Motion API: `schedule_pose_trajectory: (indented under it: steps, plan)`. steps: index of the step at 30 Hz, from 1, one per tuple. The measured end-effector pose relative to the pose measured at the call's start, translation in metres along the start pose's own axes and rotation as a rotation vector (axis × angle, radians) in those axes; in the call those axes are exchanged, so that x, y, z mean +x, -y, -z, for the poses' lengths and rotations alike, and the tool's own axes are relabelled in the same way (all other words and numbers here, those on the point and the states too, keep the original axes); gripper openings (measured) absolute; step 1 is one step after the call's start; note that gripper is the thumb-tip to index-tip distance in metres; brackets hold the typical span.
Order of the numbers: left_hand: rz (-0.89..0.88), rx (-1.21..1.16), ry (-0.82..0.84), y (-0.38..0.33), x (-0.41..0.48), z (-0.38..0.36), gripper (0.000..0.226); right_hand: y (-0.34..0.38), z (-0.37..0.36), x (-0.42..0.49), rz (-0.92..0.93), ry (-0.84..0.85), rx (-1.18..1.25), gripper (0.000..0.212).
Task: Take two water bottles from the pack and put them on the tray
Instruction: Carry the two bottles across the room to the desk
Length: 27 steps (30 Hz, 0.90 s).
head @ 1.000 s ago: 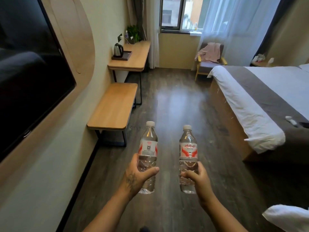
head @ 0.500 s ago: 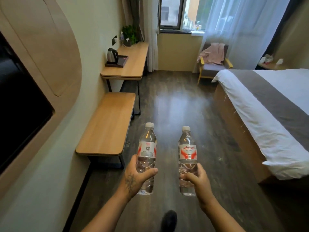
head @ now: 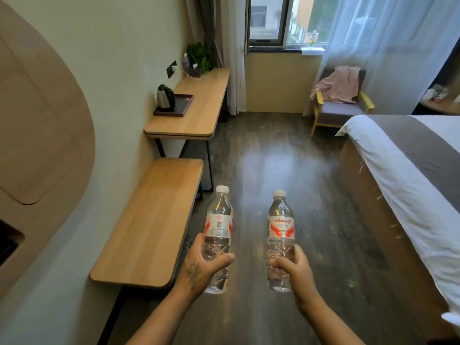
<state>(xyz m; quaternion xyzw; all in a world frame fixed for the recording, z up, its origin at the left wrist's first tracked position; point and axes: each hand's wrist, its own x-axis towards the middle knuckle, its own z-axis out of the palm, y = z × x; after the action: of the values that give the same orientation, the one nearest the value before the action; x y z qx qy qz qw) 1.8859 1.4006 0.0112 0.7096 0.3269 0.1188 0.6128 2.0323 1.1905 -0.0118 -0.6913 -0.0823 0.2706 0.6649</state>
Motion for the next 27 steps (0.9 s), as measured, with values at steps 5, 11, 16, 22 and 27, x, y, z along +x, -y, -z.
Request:
schedule_pose_trajectory:
  steps: [5, 11, 16, 22, 27]
  plan:
    - [-0.003, 0.003, 0.005, -0.021, 0.099, -0.009, 0.066, 0.024, -0.002, 0.096, -0.001, 0.001, -0.029, 0.073]
    - [-0.03, -0.023, 0.031, -0.047, 0.236, -0.015, 0.075, 0.052, -0.016, 0.22, 0.006, -0.02, -0.033, 0.076]
    - [-0.004, -0.011, 0.079, -0.076, 0.351, -0.01, 0.074, 0.088, -0.033, 0.321, -0.015, -0.068, -0.026, 0.073]
    - [-0.009, -0.025, 0.107, -0.109, 0.46, -0.007, 0.076, 0.124, -0.05, 0.423, -0.016, -0.101, 0.003, 0.068]
    - [-0.006, -0.009, 0.106, -0.127, 0.553, -0.011, 0.079, 0.144, -0.06, 0.518, -0.025, -0.098, -0.016, 0.072]
